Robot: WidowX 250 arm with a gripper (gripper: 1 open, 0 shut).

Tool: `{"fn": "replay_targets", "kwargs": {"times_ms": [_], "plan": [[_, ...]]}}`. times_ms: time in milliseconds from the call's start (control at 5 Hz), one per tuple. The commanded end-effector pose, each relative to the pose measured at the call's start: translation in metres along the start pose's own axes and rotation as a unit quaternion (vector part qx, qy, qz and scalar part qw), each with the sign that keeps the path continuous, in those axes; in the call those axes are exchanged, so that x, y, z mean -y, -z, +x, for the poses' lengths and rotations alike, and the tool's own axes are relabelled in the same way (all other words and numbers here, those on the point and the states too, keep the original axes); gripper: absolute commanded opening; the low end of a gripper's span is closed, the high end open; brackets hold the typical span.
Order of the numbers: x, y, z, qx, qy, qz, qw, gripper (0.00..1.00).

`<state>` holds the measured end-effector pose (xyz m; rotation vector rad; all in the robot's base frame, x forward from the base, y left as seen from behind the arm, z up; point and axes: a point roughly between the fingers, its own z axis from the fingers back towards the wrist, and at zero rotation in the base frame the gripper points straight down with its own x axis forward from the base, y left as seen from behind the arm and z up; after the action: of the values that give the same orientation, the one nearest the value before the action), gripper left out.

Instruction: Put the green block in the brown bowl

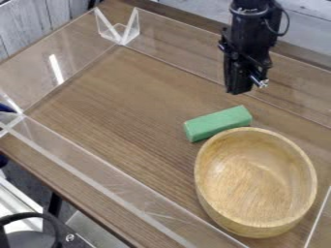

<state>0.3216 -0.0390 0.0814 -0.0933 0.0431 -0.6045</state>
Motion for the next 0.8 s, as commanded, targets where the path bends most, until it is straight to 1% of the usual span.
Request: {"fn": "replay_targets", "kwargs": {"times_ms": [0, 200, 400, 600], "plan": [[-0.002, -0.026, 0.003, 0.035, 0.012, 0.022, 0.9991, 1.00], [-0.002, -0.024, -0.002, 0.032, 0.018, 0.021, 0.9991, 1.00], [-0.001, -0.010, -0.005, 0.040, 0.010, 0.015, 0.9990, 1.00], [-0.005, -0.004, -0.009, 0.026, 0.010, 0.009, 0.9996, 1.00]]}}
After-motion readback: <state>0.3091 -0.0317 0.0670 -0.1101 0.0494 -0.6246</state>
